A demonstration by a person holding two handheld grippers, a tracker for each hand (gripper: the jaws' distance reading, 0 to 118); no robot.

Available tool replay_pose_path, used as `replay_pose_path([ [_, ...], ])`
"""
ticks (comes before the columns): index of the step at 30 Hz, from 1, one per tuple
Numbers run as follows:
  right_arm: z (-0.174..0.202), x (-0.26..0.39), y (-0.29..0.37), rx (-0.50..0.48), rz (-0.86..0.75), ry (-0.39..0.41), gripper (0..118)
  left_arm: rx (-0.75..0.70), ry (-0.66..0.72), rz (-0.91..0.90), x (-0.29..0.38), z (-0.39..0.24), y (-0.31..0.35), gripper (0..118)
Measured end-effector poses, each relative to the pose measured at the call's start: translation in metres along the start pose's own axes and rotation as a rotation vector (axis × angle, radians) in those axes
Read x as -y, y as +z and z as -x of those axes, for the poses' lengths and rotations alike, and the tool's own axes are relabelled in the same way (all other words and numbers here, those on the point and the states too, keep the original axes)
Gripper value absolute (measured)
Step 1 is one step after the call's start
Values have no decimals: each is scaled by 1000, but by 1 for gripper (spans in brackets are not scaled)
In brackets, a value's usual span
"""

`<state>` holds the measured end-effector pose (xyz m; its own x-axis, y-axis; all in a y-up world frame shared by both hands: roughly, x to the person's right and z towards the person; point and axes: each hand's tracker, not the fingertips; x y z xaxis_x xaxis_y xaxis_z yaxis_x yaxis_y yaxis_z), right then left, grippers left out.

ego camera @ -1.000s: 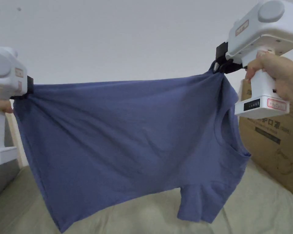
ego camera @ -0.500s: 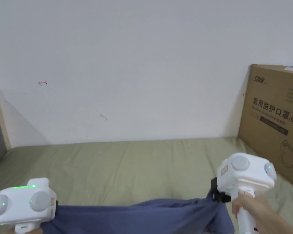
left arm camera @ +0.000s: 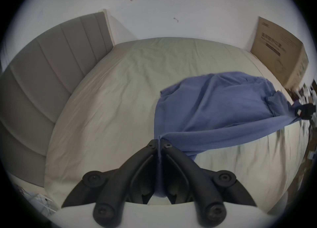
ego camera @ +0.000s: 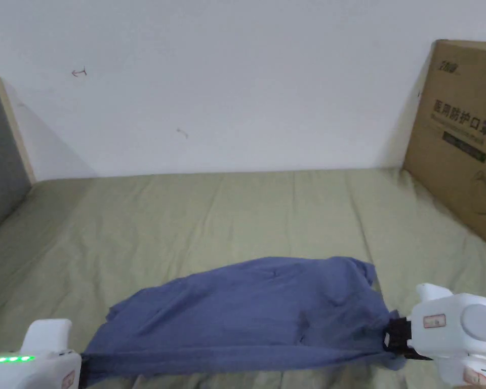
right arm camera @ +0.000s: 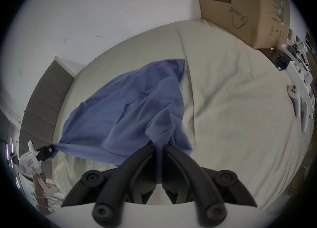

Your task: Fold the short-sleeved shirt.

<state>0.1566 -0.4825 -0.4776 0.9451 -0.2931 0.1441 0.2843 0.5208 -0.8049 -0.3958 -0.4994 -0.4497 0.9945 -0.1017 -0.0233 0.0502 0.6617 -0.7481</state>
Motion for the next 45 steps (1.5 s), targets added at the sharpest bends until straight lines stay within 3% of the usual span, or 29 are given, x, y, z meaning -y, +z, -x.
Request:
replay_pose_path([
  [6, -6, 132, 66, 2, 54, -24, 4, 18, -28, 61, 88, 15, 69, 0],
  [8, -15, 162, 73, 29, 92, 11, 4, 9, -62, 116, 113, 15, 79, 0],
  [14, -17, 199, 78, 45, 129, -8, 4, 48, -62, 150, 145, 8, 88, 2],
  [15, -14, 200, 79, 43, 136, 10, 4, 51, -52, 146, 146, 9, 89, 9],
  [16, -7, 197, 81, 38, 145, 51, 5, 46, -37, 141, 146, 11, 90, 27],
  [17, -1, 196, 83, 55, 135, 78, 20, 43, -35, 150, 144, 13, 90, 68],
  [18, 5, 193, 85, 90, 134, 112, 47, 48, -32, 161, 140, 15, 92, 98],
  [19, 10, 191, 88, 108, 134, 148, 78, 52, -26, 168, 138, 17, 94, 111],
  [20, 15, 185, 92, 110, 110, 170, 93, 62, -13, 149, 135, 19, 100, 109],
  [24, 36, 157, 117, 68, -7, 193, 93, 85, 19, 53, 113, 22, 120, 106],
  [25, 42, 151, 122, 53, -36, 194, 92, 101, 28, 32, 108, 21, 122, 99],
  [27, 56, 141, 128, -1, -125, 181, 86, 138, 46, -18, 98, 16, 123, 40],
  [28, 55, 133, 124, -15, -143, 165, 65, 143, 55, -26, 95, 13, 120, 12],
  [29, 60, 129, 118, -24, -139, 167, 13, 135, 53, -17, 94, 10, 114, 3],
  [31, 69, 126, 101, 3, -157, 142, 1, 122, 57, 9, 92, 2, 101, 2],
  [35, 81, 126, 68, -63, -76, 115, 1, 199, 129, 51, 82, 1, 73, 0],
  [38, 83, 121, 48, -53, -54, 128, 1, 178, 114, 41, 48, 2, 44, 0],
  [39, 83, 118, 42, -52, -50, 131, 1, 181, 112, 44, 30, 5, 30, 13],
  [41, 80, 110, 31, -60, -42, 123, 1, 190, 147, 55, -4, 9, -4, 71],
  [42, 78, 106, 26, -64, -42, 112, 1, 205, 182, 58, -23, 10, -25, 80],
  [45, 75, 98, 13, -73, -36, 100, 1, 142, 216, 123, -76, 10, -88, 83],
])
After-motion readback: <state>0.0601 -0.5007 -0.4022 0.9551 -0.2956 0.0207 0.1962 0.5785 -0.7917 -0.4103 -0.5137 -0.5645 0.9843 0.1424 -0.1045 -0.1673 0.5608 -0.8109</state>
